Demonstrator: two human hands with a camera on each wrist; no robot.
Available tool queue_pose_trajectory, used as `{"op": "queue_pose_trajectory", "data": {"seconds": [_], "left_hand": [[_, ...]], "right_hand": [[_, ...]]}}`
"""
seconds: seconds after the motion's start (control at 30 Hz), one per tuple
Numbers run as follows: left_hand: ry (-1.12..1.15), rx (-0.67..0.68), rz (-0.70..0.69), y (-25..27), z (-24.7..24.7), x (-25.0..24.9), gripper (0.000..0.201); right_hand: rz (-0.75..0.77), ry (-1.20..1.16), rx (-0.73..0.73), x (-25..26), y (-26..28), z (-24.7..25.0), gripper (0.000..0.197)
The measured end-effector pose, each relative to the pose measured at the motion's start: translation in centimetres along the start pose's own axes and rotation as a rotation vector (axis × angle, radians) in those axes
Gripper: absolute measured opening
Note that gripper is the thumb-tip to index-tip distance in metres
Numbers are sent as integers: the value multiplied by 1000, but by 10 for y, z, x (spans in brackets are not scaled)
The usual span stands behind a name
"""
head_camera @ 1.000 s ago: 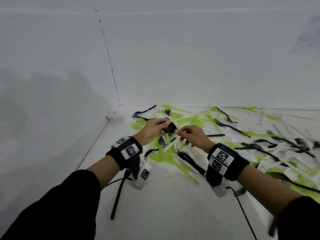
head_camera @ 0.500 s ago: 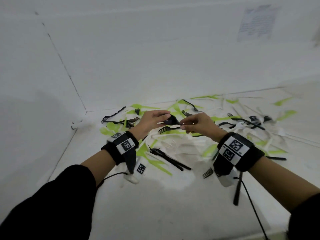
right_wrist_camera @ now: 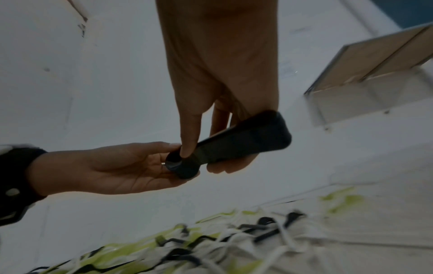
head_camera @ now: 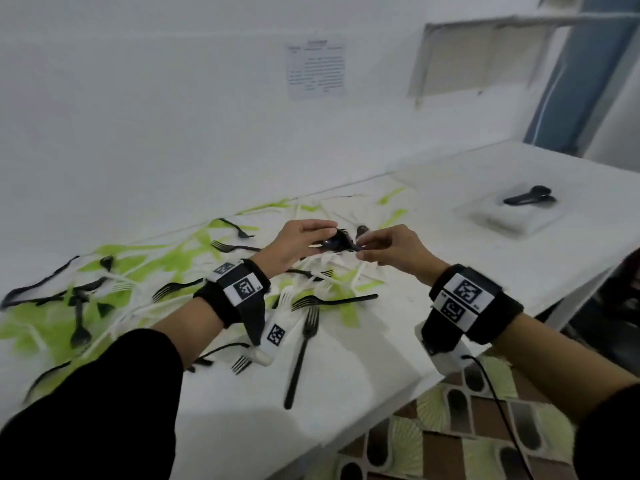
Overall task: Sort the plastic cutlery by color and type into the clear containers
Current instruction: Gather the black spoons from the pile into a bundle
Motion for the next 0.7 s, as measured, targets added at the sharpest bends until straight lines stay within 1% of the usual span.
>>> {"op": "queue_pose_trajectory", "data": {"seconds": [0.07, 0.17, 0.3, 0.5, 0.7], "left_hand": [[-7, 35, -5, -8, -42, -3, 26], [-23, 122, -11, -20, -103, -4, 23], [-12, 214, 1, -30, -178, -2, 26], [-23, 324, 22, -50, -274, 1, 30], [-68, 453, -18, -86, -365, -6, 26]], "right_hand": [[-21, 12, -43, -18, 2, 36, 22], [-47, 27, -114, -46, 4, 88, 22], [-92, 43, -189, -80, 10, 148, 20], [-172, 67, -293, -129, 7, 222, 25], [-228, 57, -401, -178, -12, 289, 24]]}}
Point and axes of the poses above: each hand's wrist, its own y-axis away from the middle knuckle, its own z-axis out of the back of the hand, x = y × z, the point moved 4 cm from there along -y, towards the middle knuckle, and after that the axes turned 13 degrees about -x, right-handed, at the moved point
